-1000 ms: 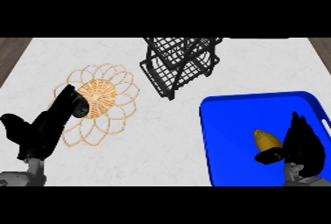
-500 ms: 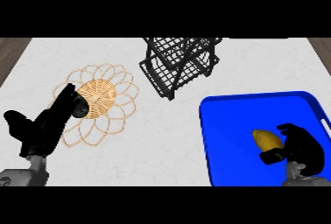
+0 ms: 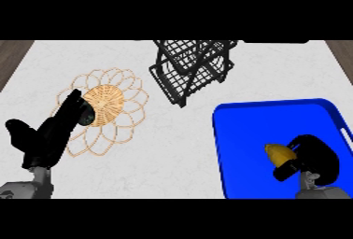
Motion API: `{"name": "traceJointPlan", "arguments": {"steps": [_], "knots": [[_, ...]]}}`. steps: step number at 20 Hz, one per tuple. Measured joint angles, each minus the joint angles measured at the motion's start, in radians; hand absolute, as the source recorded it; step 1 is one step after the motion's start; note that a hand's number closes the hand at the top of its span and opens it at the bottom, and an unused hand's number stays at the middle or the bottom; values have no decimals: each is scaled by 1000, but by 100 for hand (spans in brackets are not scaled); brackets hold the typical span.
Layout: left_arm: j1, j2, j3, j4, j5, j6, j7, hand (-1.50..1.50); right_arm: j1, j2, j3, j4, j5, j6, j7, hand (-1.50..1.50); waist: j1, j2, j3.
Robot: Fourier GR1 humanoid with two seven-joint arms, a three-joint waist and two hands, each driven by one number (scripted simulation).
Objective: Pick the lemon from the tray and place it in the tiered basket
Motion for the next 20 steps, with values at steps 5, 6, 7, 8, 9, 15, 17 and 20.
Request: {"name": "traceJointPlan", "arguments": {"steps": [5,6,7,8,9,15,17,20], "knots": [[13,-5,14,-27,-4,-8,20,0,121,14,85,-127,98,-3,14,150,-6,0,1],[15,-9,15,-24,-6,-7,17,0,168,21,116,-171,120,-5,18,150,-9,0,2],[14,-7,21,-14,-7,-11,11,0,211,25,150,-217,154,-9,24,150,-12,1,3],[28,-9,20,-19,-12,-14,1,0,238,28,177,-255,188,-13,28,150,-12,2,5],[22,-9,23,-14,-11,-18,5,0,257,25,192,-286,221,-18,30,150,-12,3,6],[22,-11,34,-9,-12,-24,0,0,250,42,240,-480,398,-102,30,150,-17,2,9],[26,-8,37,-3,-14,-30,-10,0,214,66,250,-556,433,-128,26,150,-15,2,9],[36,-10,34,-17,-11,-35,-3,0,174,99,297,-651,504,-155,26,150,-10,1,9]]}}
